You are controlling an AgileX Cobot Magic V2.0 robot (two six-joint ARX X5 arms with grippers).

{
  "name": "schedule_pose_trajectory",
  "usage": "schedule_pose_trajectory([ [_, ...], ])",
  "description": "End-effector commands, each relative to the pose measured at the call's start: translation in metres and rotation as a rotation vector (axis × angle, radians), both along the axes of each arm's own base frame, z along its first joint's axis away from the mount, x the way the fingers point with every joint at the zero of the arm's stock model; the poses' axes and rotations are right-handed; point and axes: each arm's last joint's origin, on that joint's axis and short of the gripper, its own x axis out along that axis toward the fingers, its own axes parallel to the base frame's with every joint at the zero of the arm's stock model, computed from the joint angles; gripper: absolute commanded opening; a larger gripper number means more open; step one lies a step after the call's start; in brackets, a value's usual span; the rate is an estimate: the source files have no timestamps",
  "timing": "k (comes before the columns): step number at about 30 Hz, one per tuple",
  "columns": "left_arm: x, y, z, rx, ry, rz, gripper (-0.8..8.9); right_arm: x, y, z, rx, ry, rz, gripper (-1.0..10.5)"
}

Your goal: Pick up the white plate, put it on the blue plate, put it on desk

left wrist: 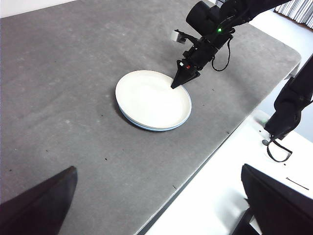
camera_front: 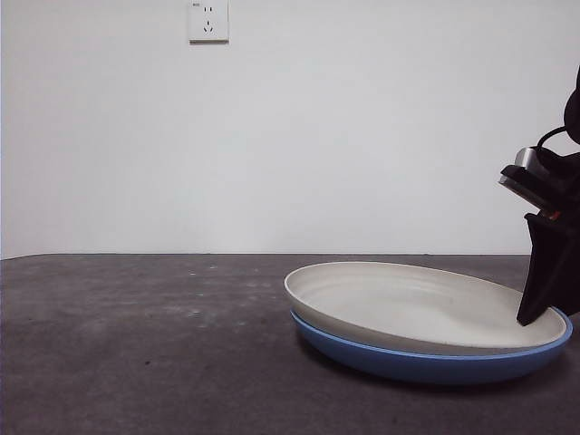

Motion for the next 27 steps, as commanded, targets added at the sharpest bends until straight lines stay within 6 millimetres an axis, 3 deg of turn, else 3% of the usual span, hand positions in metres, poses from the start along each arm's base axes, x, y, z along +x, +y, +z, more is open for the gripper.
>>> schedule_pose_trajectory([
  [1, 0.0, 0.0, 0.004, -0.003, -0.029, -0.008, 5.63, 0.006, 0.001, 0.005, 0.021, 0.001, -0.007, 0.1],
  [7, 0.0, 0.0, 0.004, 0.001, -0.034, -0.012, 5.63, 0.013, 0.009, 0.031, 0.047, -0.02, -0.027, 0.1],
  [13, 0.0, 0.0, 0.004, 0.015, -0.057, -0.025, 5.63, 0.017, 0.035, 0.049, 0.066, -0.019, 0.02, 0.1],
  [20, 0.001, -0.001, 0.007, -0.007, -0.091, -0.025, 5.63, 0.012, 0.073, 0.051, 0.072, -0.031, 0.06, 0.1],
  [27, 0.002, -0.001, 0.008, -0.004, -0.11, -0.031, 5.63, 0.013, 0.096, 0.046, 0.094, -0.032, 0.059, 0.1],
])
